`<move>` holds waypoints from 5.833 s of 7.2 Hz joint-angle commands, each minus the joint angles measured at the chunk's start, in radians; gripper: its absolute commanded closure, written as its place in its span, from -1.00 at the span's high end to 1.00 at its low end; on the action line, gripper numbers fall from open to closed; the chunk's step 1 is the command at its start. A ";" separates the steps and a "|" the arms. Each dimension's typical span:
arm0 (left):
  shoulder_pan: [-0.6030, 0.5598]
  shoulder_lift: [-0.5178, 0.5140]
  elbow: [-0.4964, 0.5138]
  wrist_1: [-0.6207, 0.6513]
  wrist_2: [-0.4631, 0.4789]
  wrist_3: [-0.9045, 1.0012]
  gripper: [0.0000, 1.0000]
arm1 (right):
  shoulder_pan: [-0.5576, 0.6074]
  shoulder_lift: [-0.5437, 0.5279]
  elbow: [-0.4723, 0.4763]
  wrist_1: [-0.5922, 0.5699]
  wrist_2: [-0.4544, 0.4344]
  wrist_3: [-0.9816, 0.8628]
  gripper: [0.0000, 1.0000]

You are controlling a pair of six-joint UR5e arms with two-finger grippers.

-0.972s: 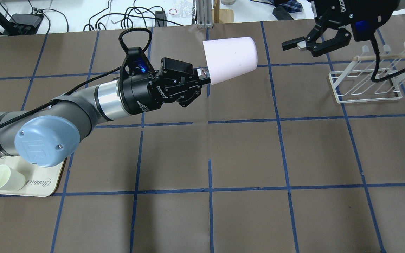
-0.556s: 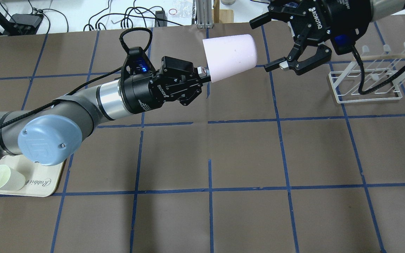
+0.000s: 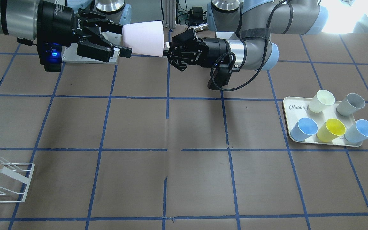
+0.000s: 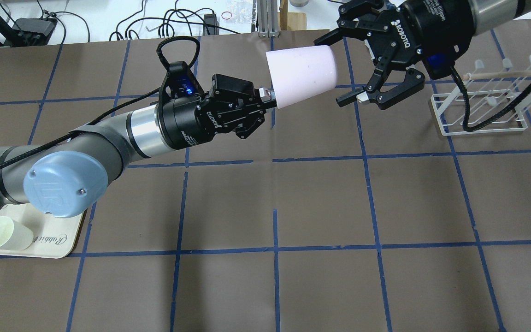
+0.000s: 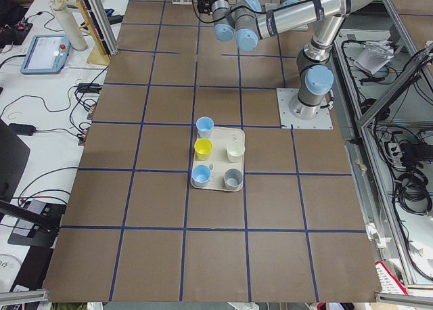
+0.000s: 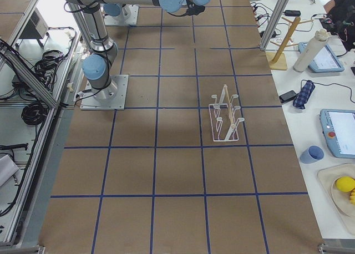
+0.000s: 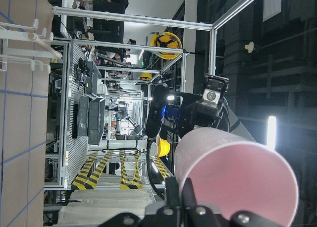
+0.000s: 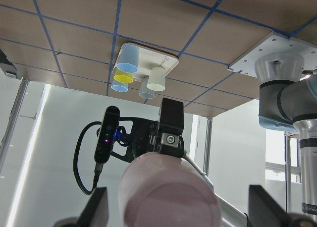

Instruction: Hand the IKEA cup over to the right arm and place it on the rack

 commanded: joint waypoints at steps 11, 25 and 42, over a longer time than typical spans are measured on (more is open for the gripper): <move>0.095 0.008 0.018 0.002 0.079 -0.097 1.00 | -0.038 0.011 -0.021 -0.065 -0.001 -0.016 -0.11; 0.034 0.011 0.382 0.256 1.805 -0.444 1.00 | -0.235 0.067 0.054 -0.748 -1.016 -0.917 -0.39; 0.055 -0.002 0.508 0.127 1.810 -0.519 1.00 | -0.272 0.264 0.100 -1.139 -1.027 -1.071 1.00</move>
